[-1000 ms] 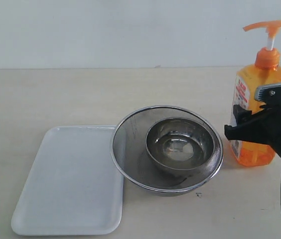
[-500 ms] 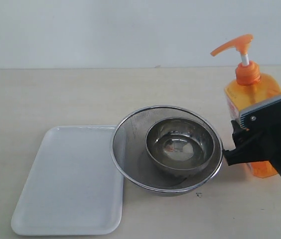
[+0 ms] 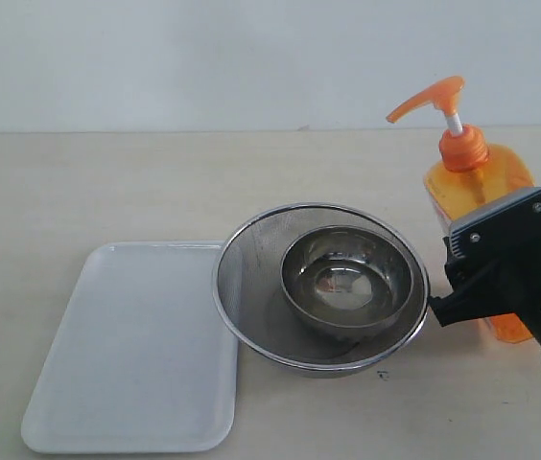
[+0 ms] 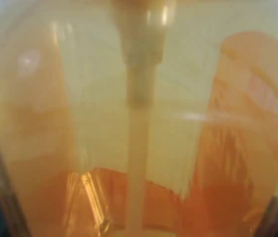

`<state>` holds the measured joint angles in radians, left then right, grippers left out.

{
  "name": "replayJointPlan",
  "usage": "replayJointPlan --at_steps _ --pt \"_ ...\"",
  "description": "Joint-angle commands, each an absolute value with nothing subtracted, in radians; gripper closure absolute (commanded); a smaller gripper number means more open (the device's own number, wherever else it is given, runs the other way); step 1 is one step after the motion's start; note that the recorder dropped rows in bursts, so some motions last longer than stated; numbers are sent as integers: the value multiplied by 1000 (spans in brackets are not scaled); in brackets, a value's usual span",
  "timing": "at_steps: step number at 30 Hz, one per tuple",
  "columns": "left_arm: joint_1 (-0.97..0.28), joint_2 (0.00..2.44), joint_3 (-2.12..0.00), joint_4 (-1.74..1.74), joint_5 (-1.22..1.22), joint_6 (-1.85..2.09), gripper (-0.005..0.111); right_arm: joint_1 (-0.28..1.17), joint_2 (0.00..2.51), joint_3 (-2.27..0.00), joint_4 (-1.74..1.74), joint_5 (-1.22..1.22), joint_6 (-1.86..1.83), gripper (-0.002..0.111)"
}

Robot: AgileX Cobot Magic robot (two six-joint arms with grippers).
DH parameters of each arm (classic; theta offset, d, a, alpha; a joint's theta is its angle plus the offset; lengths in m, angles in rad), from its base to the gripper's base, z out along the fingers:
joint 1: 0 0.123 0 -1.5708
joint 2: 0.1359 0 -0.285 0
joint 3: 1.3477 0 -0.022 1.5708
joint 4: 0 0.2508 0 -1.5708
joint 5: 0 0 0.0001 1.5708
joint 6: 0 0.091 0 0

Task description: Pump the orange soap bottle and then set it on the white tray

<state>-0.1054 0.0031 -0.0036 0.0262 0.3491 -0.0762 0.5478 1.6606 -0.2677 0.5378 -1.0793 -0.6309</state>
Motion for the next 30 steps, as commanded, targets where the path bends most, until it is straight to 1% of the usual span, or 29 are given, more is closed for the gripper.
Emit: replayJointPlan --at_steps 1,12,17,21,23,25,27,30 --pt "-102 0 0 18 341 -78 102 551 1654 -266 528 -1109 -643 108" --pt "-102 0 0 18 341 -78 102 551 1654 -266 522 -1102 -639 108" --pt "-102 0 0 9 271 -60 102 551 1654 -266 522 -1097 -639 108" --pt "-102 0 0 -306 119 -135 102 551 1654 -266 517 -1100 -653 108" --pt "-102 0 0 -525 43 -143 102 551 1654 -266 514 -1101 -688 108" --pt "-102 0 0 -640 -25 -143 102 551 1654 -266 514 -1101 -698 108" --pt "-102 0 0 -694 -76 -143 102 551 1654 -266 514 -1101 -698 108" --pt "-102 0 -9 -716 -10 -139 102 551 1654 -266 514 -1101 -702 108"
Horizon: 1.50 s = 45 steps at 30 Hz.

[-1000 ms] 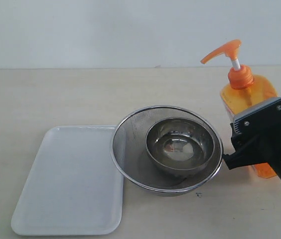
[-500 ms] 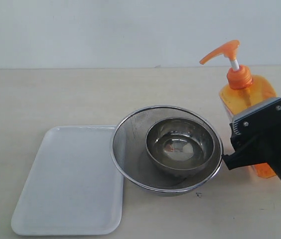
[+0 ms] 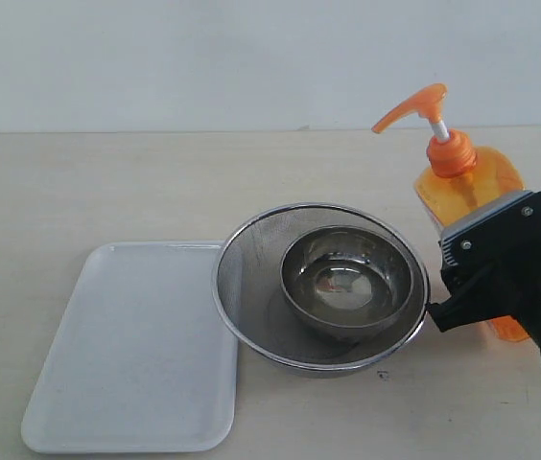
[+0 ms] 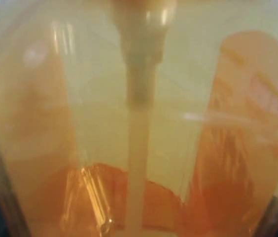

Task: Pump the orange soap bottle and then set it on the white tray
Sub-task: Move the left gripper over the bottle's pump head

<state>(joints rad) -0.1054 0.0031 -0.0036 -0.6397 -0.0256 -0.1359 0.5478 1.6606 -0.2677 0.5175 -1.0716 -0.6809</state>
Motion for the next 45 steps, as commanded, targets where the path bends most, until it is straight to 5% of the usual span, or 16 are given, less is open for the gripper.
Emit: replayJointPlan --at_steps 1,12,16,23,32,45 --pt "-102 0 -18 -705 13 -137 102 551 1654 -266 514 -1101 -702 108" --pt "-102 113 -266 -646 163 10 102 551 1654 -266 519 -1101 -728 108" --pt "-102 330 -399 -764 260 208 102 551 1654 -266 521 -1101 -734 108" --pt "-102 758 -610 -1441 646 1199 102 551 1654 -266 514 -1090 -734 108" --pt "-107 1250 -996 -1353 963 1247 102 551 1654 -266 498 -1087 -759 108" --pt "-462 1815 -1467 -1291 885 1326 102 551 1654 -266 510 -1072 -791 108"
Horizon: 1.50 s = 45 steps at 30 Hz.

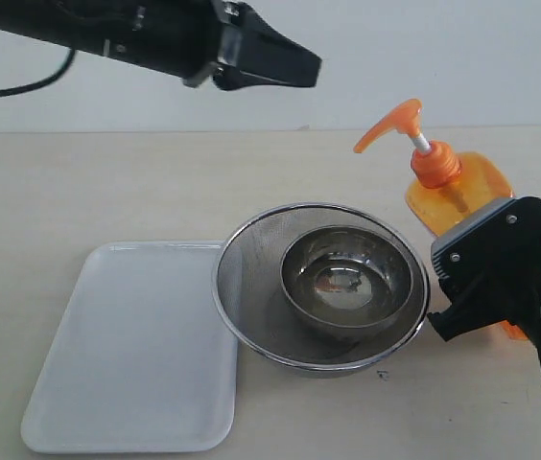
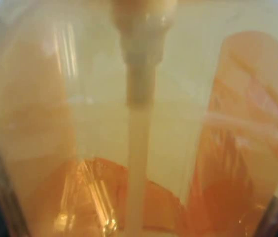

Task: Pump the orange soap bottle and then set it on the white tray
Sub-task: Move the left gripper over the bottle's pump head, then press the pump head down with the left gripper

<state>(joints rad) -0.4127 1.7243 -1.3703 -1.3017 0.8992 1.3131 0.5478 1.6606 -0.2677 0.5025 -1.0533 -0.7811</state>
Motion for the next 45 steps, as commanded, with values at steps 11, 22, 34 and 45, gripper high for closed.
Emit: replayJointPlan --at_steps 11,22,34,45 --pt "-538 1898 -1575 -1252 860 1299 102 551 1654 -266 510 -1072 -791 108" --pt "-556 1934 -1575 -1243 863 1286 102 551 1654 -266 508 -1072 -791 108" --pt "-571 1968 -1575 -1222 867 1274 102 551 1654 -266 472 -1073 -787 108" --pt "-582 1985 -1575 -1207 894 1268 102 551 1654 -266 443 -1079 -765 108"
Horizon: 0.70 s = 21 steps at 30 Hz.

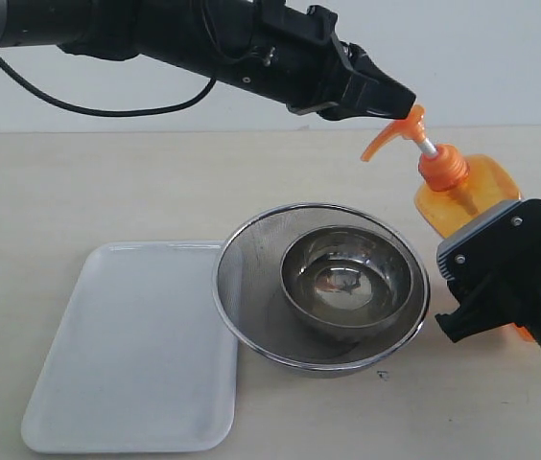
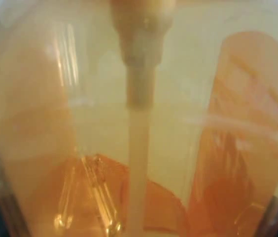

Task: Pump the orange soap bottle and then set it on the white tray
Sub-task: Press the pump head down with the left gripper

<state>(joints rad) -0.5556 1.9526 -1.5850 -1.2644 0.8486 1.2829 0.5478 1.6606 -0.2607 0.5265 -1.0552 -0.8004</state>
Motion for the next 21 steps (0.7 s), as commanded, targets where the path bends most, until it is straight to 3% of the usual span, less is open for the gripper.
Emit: replayJointPlan --at_steps 1,21 --pt "-586 1986 -1575 -1207 894 1268 102 551 1654 -266 443 -1079 -765 108" --pt "-594 2003 -1575 -1176 920 1220 102 551 1654 -266 434 -1087 -742 108"
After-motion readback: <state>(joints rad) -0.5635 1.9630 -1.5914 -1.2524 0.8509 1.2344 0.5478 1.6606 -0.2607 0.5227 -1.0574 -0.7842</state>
